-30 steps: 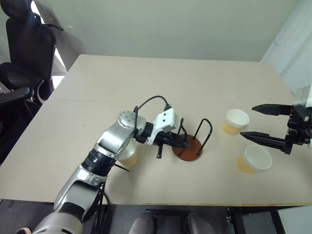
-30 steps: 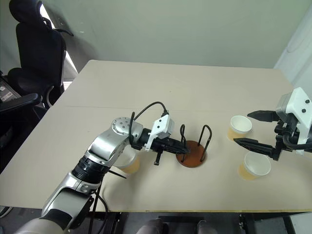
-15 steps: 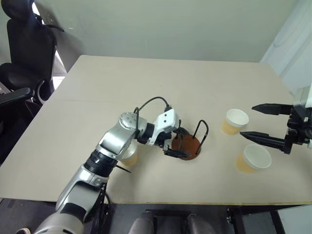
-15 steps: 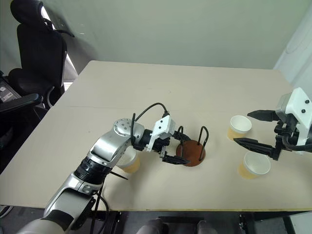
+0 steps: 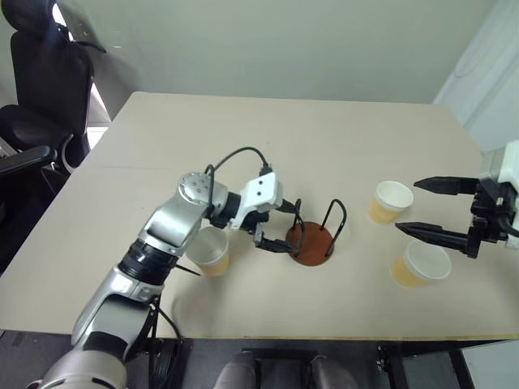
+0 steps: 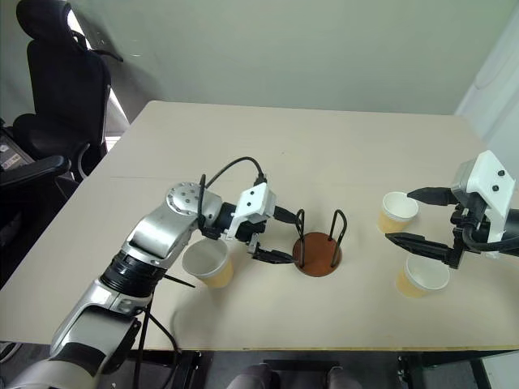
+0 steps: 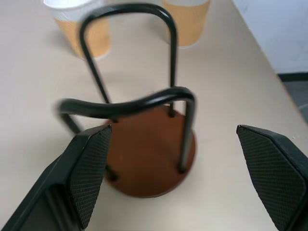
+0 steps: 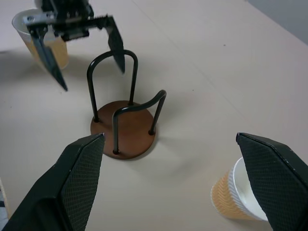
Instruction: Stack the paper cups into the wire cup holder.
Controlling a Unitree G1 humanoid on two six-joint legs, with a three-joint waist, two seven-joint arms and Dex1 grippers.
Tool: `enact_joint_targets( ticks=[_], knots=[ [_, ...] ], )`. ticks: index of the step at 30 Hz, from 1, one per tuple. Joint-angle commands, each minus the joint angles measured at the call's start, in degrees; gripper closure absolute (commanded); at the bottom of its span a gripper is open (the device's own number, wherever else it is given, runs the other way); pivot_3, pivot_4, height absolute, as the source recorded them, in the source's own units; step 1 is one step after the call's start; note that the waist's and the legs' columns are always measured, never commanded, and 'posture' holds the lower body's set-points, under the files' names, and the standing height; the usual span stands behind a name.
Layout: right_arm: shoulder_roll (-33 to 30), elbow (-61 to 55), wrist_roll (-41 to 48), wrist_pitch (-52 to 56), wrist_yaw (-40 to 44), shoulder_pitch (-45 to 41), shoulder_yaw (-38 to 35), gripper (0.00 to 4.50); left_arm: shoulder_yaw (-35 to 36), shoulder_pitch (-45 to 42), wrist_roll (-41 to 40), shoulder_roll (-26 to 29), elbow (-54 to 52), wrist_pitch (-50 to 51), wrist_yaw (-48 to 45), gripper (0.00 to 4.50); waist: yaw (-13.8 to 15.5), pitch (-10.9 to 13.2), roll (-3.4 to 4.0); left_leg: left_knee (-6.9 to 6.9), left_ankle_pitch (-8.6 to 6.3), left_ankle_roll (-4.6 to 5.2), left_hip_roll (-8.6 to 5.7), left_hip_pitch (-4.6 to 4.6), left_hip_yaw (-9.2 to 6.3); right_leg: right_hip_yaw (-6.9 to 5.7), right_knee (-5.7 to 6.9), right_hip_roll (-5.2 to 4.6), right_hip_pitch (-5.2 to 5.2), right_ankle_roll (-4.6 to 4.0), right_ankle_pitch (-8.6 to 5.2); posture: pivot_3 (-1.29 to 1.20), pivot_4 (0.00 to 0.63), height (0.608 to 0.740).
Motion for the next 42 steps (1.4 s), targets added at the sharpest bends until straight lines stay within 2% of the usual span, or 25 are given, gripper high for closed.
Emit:
enact_joint_targets(
  ticks=[1, 13, 17, 23, 28, 34, 42],
  knots=[
    [-0.6, 0.3, -0.5, -1.4, -0.5, -1.9, 0.7, 0.0, 2.8, -1.9, -0.2, 1.0, 0.0, -1.8, 0.1, 0.04, 0.0, 0.0, 0.0, 0.0, 0.0, 0.0, 0.0, 0.0, -0.01, 0.0, 0.0, 0.0, 0.01, 0.0, 0.0, 0.0, 0.15, 0.74],
    [-0.4, 5.8, -5.4, -7.1, 0.1, -8.3, 8.3, 0.0, 11.2, -2.4, -4.6, 9.1, -1.3, 1.6, -1.8, 0.04, -0.4, 0.0, 0.0, -0.01, -0.02, 0.04, 0.0, -0.04, -0.03, 0.0, -0.06, 0.0, -0.02, 0.0, 0.0, 0.0, 0.15, 0.74],
    [-0.4, 10.9, -10.3, -10.1, 1.5, -11.9, 16.0, 0.0, 15.0, -3.9, -8.6, 8.6, -2.3, 5.9, 0.4, 0.04, -0.4, 0.0, 0.0, 0.0, -0.03, 0.04, 0.0, -0.06, -0.04, -0.01, -0.06, 0.0, -0.02, 0.0, 0.0, 0.0, 0.15, 0.74],
    [-2.9, 19.0, -22.7, -18.0, 5.6, -15.4, 27.2, 0.0, 15.8, -2.3, -10.9, 9.8, -5.2, 8.1, 0.6, 0.04, -0.4, 0.0, 0.0, -0.02, -0.05, 0.06, 0.0, -0.07, -0.05, -0.01, -0.05, -0.02, -0.05, 0.0, 0.0, 0.0, 0.15, 0.74],
    [-0.7, 26.0, -29.3, -22.2, 7.7, -20.6, 33.0, 0.0, 17.1, 0.4, -14.4, 12.3, -8.8, 9.1, -2.4, 0.04, -0.9, 0.0, 0.01, -0.05, -0.05, 0.06, 0.0, -0.09, -0.04, -0.01, -0.05, -0.02, -0.08, 0.0, 0.0, 0.0, 0.15, 0.74],
    [2.7, 32.2, -34.8, -25.9, 10.1, -25.8, 37.2, 0.0, 17.4, 1.5, -15.0, 14.4, -9.2, 8.6, -2.5, 0.04, -0.9, 0.0, 0.01, -0.04, -0.05, 0.07, 0.01, -0.07, -0.05, -0.02, -0.04, -0.02, -0.08, 0.0, 0.0, 0.0, 0.15, 0.74],
    [5.8, 37.9, -40.3, -30.3, 12.9, -29.0, 40.3, 0.0, 17.7, 2.3, -15.1, 15.2, -9.8, 8.9, -1.5, 0.04, -1.0, 0.0, 0.02, -0.06, -0.08, 0.09, 0.01, -0.09, -0.05, -0.03, -0.05, -0.03, -0.1, -0.02, -0.01, 0.0, 0.15, 0.74]
  ],
)
